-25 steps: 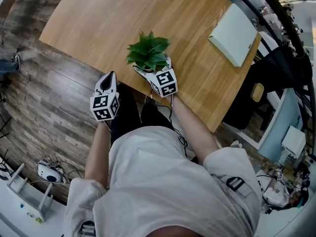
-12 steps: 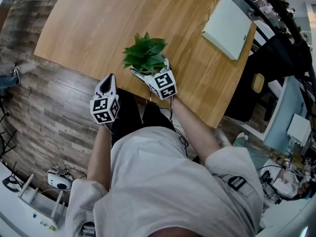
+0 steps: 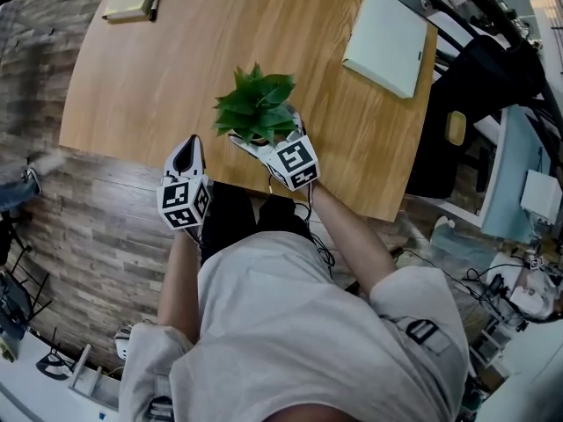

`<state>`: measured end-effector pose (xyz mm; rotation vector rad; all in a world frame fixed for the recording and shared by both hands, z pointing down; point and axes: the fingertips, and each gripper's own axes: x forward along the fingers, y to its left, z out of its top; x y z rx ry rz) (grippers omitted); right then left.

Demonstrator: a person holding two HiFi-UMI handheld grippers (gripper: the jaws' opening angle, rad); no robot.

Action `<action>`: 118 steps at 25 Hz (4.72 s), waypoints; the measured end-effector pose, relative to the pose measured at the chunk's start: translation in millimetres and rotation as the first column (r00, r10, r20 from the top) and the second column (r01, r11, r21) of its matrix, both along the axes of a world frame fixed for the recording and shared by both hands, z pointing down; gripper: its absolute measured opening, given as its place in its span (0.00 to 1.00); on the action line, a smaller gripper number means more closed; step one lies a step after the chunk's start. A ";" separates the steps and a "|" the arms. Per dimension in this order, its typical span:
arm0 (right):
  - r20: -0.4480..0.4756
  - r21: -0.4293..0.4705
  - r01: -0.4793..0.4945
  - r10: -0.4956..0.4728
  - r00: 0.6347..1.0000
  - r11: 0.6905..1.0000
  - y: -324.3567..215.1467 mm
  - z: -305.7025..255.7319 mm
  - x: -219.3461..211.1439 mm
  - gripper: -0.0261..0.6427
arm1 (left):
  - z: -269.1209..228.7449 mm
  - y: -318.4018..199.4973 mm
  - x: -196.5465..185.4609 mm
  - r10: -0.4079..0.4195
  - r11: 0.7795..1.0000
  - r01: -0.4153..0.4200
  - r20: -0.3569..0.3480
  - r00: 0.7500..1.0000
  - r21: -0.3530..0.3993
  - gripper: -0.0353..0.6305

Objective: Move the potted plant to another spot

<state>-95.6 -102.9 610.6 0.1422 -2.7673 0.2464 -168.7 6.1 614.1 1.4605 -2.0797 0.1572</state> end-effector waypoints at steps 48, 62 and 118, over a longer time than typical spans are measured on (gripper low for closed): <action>0.176 0.120 -0.444 0.421 0.890 0.888 -32.6 -114.2 98.4 0.81 | -108.6 -69.8 30.7 0.339 0.901 -0.359 0.123 0.933 0.242 0.07; 0.168 0.123 -0.440 0.418 0.893 0.890 -59.6 -130.7 -8.6 0.82 | -111.4 -97.0 -71.9 0.341 0.902 -0.356 0.102 0.934 0.243 0.07; -0.096 0.044 -0.305 0.308 0.946 0.951 -183.0 18.7 -342.3 0.82 | 36.7 -99.7 -302.8 0.311 0.950 -0.312 -0.108 0.944 0.005 0.07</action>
